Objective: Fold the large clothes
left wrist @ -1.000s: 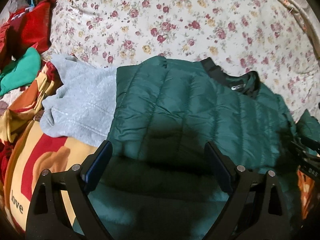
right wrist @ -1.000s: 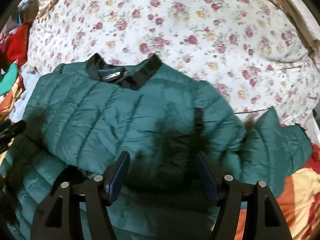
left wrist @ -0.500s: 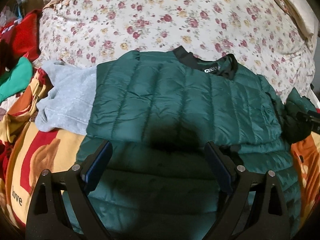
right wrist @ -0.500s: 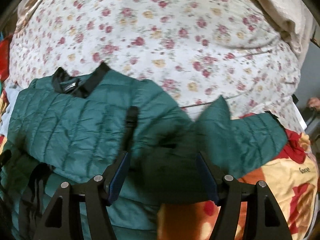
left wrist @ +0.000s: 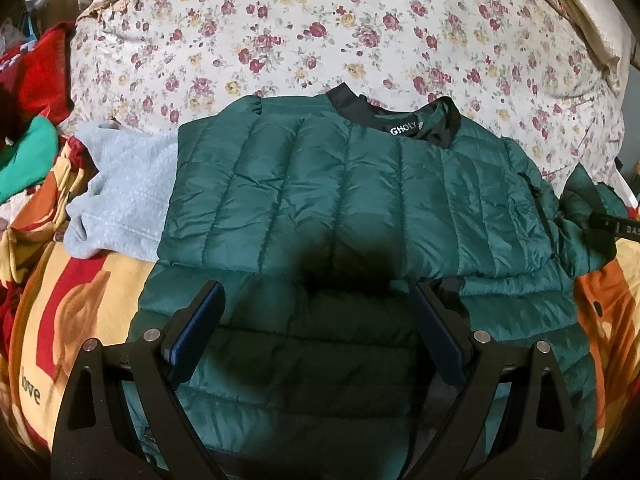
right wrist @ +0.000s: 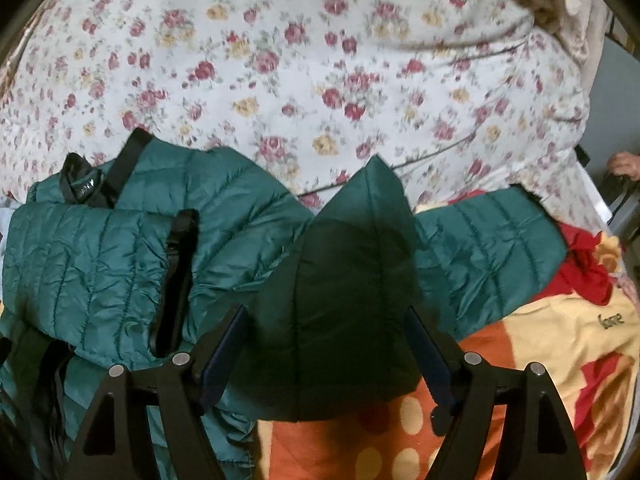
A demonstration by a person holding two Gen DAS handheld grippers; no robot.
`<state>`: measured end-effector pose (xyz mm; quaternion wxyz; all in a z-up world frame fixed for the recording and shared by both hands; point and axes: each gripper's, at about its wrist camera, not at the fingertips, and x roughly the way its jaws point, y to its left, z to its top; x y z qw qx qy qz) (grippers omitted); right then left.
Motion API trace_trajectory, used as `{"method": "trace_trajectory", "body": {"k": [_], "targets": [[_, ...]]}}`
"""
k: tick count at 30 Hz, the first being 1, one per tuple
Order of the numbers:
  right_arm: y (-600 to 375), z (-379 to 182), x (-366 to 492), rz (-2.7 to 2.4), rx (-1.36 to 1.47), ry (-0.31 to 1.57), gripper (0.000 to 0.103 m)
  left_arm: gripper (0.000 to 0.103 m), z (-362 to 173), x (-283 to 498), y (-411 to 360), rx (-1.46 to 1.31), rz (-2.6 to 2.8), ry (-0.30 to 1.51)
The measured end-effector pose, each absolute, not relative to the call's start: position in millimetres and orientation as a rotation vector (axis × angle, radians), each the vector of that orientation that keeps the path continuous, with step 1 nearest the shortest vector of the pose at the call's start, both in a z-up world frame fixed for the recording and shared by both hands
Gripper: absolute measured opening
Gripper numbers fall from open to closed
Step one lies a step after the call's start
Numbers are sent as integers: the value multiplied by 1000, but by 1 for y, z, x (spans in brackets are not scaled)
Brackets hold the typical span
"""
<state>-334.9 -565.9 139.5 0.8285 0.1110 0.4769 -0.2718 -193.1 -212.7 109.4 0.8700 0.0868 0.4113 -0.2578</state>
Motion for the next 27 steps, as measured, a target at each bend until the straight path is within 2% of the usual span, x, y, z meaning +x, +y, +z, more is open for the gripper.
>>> {"method": "trace_trajectory", "body": {"k": [14, 27], "targets": [[-629, 149, -350, -703, 305, 980, 77, 93, 92, -193, -216, 202, -539, 889], [-696, 125, -369, -916, 221, 1098, 77, 93, 77, -188, -221, 212, -531, 929]]}}
